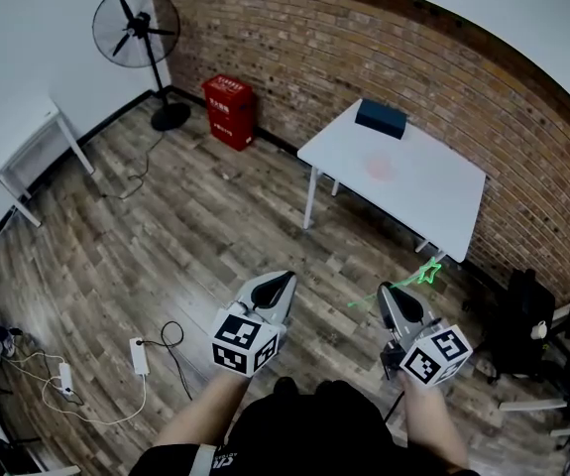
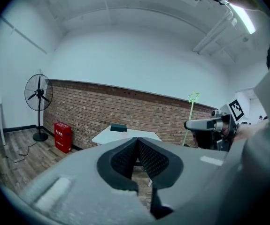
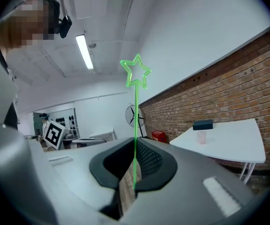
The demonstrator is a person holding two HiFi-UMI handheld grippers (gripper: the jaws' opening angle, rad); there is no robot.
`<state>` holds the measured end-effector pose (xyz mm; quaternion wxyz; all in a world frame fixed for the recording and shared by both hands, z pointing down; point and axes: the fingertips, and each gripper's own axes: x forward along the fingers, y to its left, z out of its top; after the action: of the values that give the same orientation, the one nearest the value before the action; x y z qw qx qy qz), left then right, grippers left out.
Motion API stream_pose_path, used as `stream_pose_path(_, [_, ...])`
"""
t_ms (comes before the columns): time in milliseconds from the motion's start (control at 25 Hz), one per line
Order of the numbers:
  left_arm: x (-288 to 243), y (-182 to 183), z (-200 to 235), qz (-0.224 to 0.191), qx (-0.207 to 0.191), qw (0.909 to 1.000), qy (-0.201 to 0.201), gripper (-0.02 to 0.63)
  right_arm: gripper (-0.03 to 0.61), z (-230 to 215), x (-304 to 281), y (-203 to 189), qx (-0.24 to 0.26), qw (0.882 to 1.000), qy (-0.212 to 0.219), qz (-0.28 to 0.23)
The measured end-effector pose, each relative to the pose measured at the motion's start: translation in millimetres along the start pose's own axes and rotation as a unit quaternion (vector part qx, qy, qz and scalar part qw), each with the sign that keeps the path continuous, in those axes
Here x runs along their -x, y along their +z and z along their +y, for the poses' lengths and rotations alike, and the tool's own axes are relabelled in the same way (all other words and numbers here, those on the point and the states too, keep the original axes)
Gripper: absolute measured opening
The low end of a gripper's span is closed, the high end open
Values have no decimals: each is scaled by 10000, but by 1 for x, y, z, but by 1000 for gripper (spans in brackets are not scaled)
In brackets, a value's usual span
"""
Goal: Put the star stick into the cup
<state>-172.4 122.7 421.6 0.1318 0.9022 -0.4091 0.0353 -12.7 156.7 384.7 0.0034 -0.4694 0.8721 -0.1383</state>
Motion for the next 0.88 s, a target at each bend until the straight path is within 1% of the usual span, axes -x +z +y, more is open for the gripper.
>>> stream_pose_path(200, [-19, -2, 17, 56, 81, 9999, 24, 6, 11, -11, -23, 4, -16, 10000, 51, 28])
stream_pose_path(320, [-35, -2, 24, 126, 62, 9999, 15, 6, 11, -28, -35, 1, -142, 9999, 33, 9])
stream_pose_path(440, [-58, 5, 40, 174, -14, 9998, 75, 6, 11, -52, -56, 3, -272, 9996, 47, -57])
stream_pose_path(640, [-117, 15, 66, 275, -92, 9994, 178, 6, 11, -104, -97, 11, -403, 9990, 147, -132])
stream_pose_path(880, [-203, 41, 89, 351, -57, 9992, 201, 6, 11, -186, -152, 33, -556, 9982, 195, -110])
